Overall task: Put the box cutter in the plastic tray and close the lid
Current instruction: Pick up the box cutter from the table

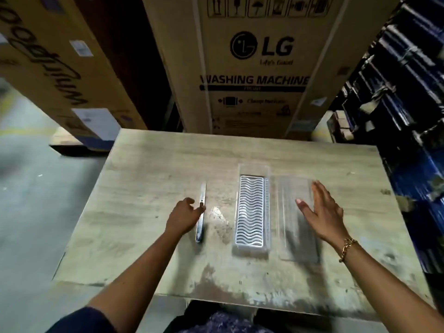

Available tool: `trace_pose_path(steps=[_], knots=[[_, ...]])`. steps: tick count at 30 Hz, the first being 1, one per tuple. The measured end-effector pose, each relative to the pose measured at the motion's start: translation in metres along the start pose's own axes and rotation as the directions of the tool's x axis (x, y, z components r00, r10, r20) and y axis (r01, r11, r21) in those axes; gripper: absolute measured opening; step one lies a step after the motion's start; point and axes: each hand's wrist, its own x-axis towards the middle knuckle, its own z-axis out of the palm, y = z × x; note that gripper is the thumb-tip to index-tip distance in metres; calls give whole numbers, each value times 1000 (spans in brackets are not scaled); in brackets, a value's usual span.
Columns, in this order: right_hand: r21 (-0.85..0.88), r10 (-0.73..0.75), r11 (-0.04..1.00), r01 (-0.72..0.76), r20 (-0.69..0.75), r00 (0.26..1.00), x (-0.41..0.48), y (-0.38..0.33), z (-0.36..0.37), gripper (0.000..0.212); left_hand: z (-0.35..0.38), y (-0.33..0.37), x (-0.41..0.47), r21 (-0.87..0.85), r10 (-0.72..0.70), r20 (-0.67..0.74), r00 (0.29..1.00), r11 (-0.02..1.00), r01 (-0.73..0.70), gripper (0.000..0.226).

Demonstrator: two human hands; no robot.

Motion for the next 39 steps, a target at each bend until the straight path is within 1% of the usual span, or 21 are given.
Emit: trace_pose_path(steps=[2, 5, 9, 12, 15, 17, 19, 21, 24, 26, 28, 29, 31, 33, 34, 36, 39], knots=[[6, 137, 990, -138, 56, 989, -5, 22, 7, 94, 13, -8, -2, 38, -82, 10, 997, 996, 82, 55], [20, 284, 958, -287, 109, 953, -19, 63, 25, 93, 32, -19, -6, 58, -139, -7, 990, 989, 139, 47], [33, 370, 924, -380, 170, 913, -32, 86, 36, 86, 44, -17, -5, 103, -141, -91, 986, 983, 150, 41], [100, 411, 899, -427, 147, 899, -40, 88, 40, 91, 48, -14, -3, 129, -139, -124, 982, 980, 155, 34], [155, 409, 892, -425, 129, 903, -47, 86, 44, 90, 50, -16, 2, 69, -179, -111, 978, 980, 187, 29], [151, 407, 892, -426, 141, 902, -51, 87, 47, 88, 52, -17, 4, 31, -200, -85, 976, 979, 203, 21], [138, 402, 896, -422, 150, 903, -53, 90, 49, 81, 52, -18, 4, -43, -208, -85, 974, 978, 205, 15], [137, 383, 905, -403, 153, 911, -54, 95, 50, 77, 51, -19, 2, -178, -225, -72, 972, 961, 210, 14], [131, 375, 909, -396, 156, 914, -56, 99, 50, 76, 48, -19, -6, -426, -224, 21, 974, 880, 211, 6], [114, 380, 910, -398, 150, 913, -57, 100, 50, 76, 47, -16, -14, -537, -207, 48, 977, 819, 200, 9], [91, 381, 914, -396, 150, 912, -59, 99, 51, 76, 45, -12, -22, -574, -197, 37, 980, 799, 182, 8], [85, 377, 916, -392, 150, 914, -59, 100, 52, 76, 44, -9, -26, -585, -190, 28, 981, 793, 171, 12], [78, 369, 921, -383, 147, 918, -60, 100, 54, 77, 44, -7, -32, -620, -186, 11, 982, 770, 153, 33], [75, 358, 925, -371, 145, 922, -61, 99, 55, 77, 45, -5, -37, -640, -225, -13, 974, 750, 165, 57], [75, 353, 928, -366, 145, 924, -61, 99, 55, 78, 45, -3, -39, -639, -251, -26, 968, 749, 177, 66], [73, 344, 931, -357, 143, 928, -61, 97, 55, 78, 44, 3, -44, -631, -287, -50, 957, 751, 192, 74], [67, 340, 934, -352, 141, 930, -61, 97, 54, 78, 40, 8, -47, -602, -304, -106, 947, 777, 182, 73]])
